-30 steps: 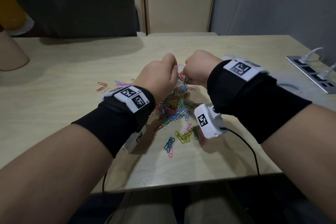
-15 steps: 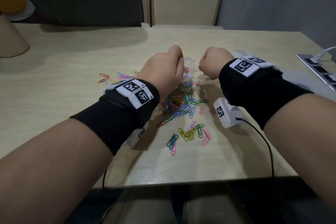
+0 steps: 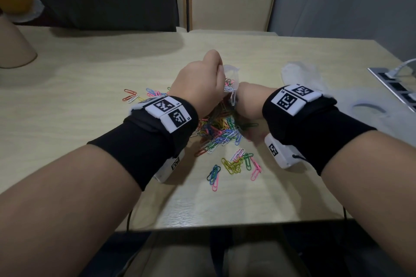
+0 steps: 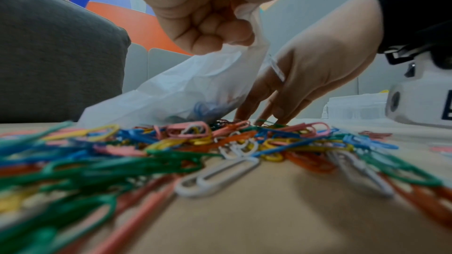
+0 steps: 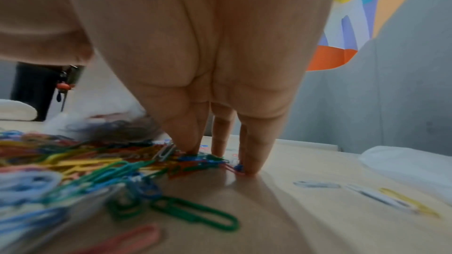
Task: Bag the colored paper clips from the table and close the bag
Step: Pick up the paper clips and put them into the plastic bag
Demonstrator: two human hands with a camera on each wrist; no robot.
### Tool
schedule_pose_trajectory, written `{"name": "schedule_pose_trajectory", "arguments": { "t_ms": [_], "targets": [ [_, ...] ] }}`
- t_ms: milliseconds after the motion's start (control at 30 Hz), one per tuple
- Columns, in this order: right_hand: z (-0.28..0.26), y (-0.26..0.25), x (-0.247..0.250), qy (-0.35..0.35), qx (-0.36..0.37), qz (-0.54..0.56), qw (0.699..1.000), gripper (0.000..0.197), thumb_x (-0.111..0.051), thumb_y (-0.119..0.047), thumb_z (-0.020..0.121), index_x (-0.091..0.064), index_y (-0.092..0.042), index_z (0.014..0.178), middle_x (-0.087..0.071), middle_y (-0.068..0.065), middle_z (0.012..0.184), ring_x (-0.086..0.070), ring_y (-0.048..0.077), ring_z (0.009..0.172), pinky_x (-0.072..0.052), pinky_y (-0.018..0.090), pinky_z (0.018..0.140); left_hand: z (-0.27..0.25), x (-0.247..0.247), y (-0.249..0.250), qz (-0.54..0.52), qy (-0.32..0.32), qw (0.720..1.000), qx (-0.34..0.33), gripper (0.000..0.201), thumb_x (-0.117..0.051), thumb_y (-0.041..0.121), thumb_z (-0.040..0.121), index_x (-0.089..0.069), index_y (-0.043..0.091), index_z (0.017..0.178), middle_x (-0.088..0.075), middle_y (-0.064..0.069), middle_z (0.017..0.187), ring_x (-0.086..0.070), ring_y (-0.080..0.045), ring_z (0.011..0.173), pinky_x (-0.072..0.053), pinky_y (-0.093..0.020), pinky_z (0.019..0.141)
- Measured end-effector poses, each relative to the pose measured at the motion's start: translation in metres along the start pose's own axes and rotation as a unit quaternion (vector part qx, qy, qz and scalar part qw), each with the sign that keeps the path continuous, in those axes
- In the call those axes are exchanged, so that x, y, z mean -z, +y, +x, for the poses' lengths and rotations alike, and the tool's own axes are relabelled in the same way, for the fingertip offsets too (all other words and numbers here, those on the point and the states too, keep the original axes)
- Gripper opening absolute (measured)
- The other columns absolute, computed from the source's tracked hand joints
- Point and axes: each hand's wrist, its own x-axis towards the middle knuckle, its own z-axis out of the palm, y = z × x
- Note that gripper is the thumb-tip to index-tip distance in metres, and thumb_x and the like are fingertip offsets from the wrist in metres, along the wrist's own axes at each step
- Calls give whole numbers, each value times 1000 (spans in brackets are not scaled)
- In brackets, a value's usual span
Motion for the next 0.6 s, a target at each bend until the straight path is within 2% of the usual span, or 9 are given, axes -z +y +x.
{"name": "schedule_pose_trajectory", "arguments": {
  "t_ms": [33,67,100,167,233,300,367,467,600],
  "targets": [
    [-3,1,-1,11,23,19,999,26,-46,-7,94,-49,-5,69,-51,11,75,-50,30,70,-38,27,56,0,0,0,-1,2,1000,2,21,-39,22,98,-51,6,105,-53,-11,74,-46,-32,72,-28,-34,61],
    [-5,2,-2,18,38,34,999,18,-49,-14,94,-56,-3,81,-57,14,90,-55,31,77,-43,28,64,0,0,0,-2,4,1000,4,21,-39,23,98,-51,7,105,-55,-12,75,-46,-32,73,-28,-35,61],
    [-8,3,-3,18,52,39,998,22,-54,-25,93,-60,-4,98,-57,15,105,-58,31,89,-47,30,75,0,1,0,-4,4,1000,7,21,-39,23,98,-51,7,105,-55,-12,76,-47,-32,73,-29,-35,61],
    [-21,3,-5,-1,67,32,997,54,-62,-52,84,-56,-12,120,-51,10,118,-56,29,104,-49,37,90,0,1,0,-5,4,1000,10,21,-38,23,98,-50,7,104,-53,-9,74,-45,-30,72,-30,-35,61],
    [-31,1,-9,-15,73,6,997,75,-67,-64,73,-50,-18,130,-47,7,123,-54,28,109,-48,40,93,0,2,1,-6,1,1000,13,21,-38,23,98,-50,7,104,-52,-7,74,-43,-27,71,-30,-34,62],
    [-36,-1,-12,-10,76,-13,997,76,-68,-62,74,-47,-21,134,-46,8,125,-53,30,112,-48,40,92,0,2,2,-5,-4,1000,14,21,-38,24,98,-50,8,104,-53,-7,74,-43,-27,70,-32,-35,62],
    [-41,-6,-11,-3,74,-14,997,61,-66,-51,83,-49,-20,133,-49,9,124,-55,30,110,-48,36,89,-1,3,2,-5,-9,1000,12,21,-37,24,98,-50,8,104,-56,-10,76,-44,-28,71,-34,-36,62],
    [-45,-5,-9,25,70,-25,997,38,-61,-32,92,-57,-15,127,-56,7,107,-58,27,107,-42,28,77,-1,4,3,-6,-17,1000,5,21,-37,24,98,-50,8,104,-61,-15,80,-48,-30,73,-34,-36,62],
    [-43,2,-8,47,25,23,998,29,-64,-18,90,-62,-14,119,-67,9,111,-62,28,103,-42,26,73,-2,4,4,-1,-27,1000,4,21,-37,24,99,-50,8,105,-62,-16,81,-47,-29,72,-33,-34,62]
  ]
}}
